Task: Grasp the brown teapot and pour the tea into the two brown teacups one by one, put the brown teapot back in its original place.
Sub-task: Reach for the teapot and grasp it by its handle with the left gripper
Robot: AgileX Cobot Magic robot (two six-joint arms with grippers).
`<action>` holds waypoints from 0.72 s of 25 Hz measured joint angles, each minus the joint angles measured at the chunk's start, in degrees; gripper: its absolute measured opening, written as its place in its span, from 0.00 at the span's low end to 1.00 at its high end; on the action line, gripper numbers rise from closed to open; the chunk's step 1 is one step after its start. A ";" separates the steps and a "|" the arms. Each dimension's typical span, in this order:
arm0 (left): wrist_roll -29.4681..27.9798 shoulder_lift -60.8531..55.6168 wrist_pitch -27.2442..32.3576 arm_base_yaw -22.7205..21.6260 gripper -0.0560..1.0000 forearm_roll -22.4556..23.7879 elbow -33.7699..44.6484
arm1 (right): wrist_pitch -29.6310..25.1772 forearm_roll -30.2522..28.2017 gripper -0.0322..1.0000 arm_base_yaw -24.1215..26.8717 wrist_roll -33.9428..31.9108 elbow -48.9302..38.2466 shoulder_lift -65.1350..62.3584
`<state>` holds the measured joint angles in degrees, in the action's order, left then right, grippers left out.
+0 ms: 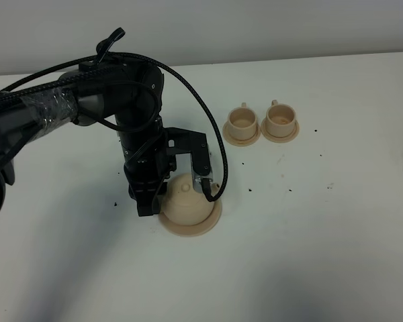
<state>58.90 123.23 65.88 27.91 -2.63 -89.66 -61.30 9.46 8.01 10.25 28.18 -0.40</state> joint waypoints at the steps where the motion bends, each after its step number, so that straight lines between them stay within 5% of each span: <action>1: -0.16 0.00 0.06 0.00 0.39 0.00 0.00 | 0.00 0.00 0.33 0.00 0.00 0.00 0.00; 14: -2.75 -1.68 -2.22 0.18 0.39 0.23 0.00 | 0.00 0.00 0.33 0.00 0.00 0.00 0.00; 18: -5.54 -1.68 -2.32 1.44 0.39 3.50 0.00 | 0.00 0.00 0.33 0.00 0.00 0.00 0.00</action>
<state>53.35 121.55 63.55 29.35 0.87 -89.66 -61.30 9.46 8.01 10.25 28.18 -0.40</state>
